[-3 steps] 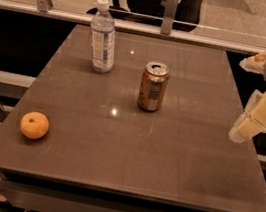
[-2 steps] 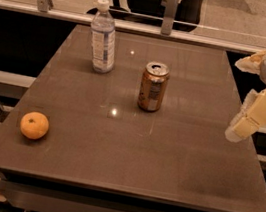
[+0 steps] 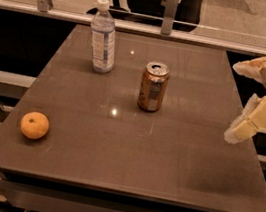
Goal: Pick orange can
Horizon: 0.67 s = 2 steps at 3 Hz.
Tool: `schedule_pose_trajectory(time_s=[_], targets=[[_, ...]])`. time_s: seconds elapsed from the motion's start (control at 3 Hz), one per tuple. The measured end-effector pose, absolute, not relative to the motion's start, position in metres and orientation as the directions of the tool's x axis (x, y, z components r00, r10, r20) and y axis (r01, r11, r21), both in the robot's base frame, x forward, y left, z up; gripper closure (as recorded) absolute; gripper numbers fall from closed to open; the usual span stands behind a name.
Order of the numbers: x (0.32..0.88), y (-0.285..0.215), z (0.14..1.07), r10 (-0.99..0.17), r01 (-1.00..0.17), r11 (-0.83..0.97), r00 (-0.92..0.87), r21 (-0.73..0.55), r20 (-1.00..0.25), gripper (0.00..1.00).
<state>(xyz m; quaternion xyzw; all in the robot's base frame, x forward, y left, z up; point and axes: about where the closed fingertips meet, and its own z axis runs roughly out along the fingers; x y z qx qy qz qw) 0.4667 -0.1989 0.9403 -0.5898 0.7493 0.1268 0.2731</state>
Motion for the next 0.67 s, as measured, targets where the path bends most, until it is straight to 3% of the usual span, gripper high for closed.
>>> schedule_pose_trajectory(time_s=[0.67], targets=[[0.484, -0.170, 0.912, -0.498, -0.976, 0.191, -0.002, -0.107, -0.867, 0.00]])
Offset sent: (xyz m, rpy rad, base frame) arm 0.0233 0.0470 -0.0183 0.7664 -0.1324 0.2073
